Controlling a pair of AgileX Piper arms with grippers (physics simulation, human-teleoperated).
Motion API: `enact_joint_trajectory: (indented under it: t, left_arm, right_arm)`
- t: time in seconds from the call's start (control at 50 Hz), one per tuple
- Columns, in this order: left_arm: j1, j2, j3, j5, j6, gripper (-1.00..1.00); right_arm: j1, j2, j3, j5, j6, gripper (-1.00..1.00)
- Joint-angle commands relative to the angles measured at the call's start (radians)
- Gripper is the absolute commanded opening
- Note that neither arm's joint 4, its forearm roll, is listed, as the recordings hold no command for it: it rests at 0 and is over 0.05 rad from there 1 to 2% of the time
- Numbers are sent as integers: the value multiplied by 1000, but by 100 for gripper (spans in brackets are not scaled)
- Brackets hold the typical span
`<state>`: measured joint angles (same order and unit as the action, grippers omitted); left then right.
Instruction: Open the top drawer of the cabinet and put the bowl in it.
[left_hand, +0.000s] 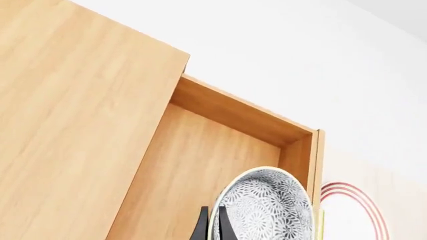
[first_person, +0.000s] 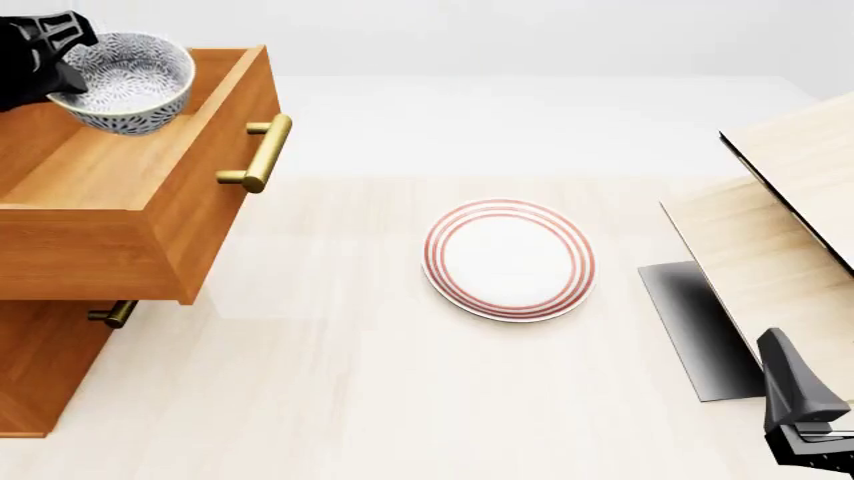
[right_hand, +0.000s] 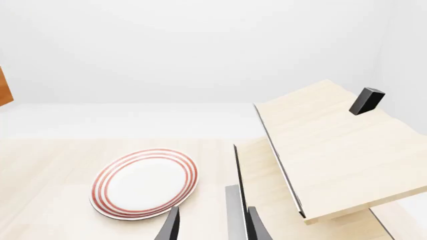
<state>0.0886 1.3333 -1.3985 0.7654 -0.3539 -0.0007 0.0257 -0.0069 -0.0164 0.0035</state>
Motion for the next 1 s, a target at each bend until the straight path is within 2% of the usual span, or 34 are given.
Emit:
enact_joint_trajectory:
  t: [0.02, 1.0]
  left_arm:
    - [18, -5, 15, -12, 6, -100]
    - [46, 1, 81, -52, 0, -100]
  right_arm:
    - [0, -6, 1, 4, -1, 100]
    - [0, -6, 1, 4, -1, 100]
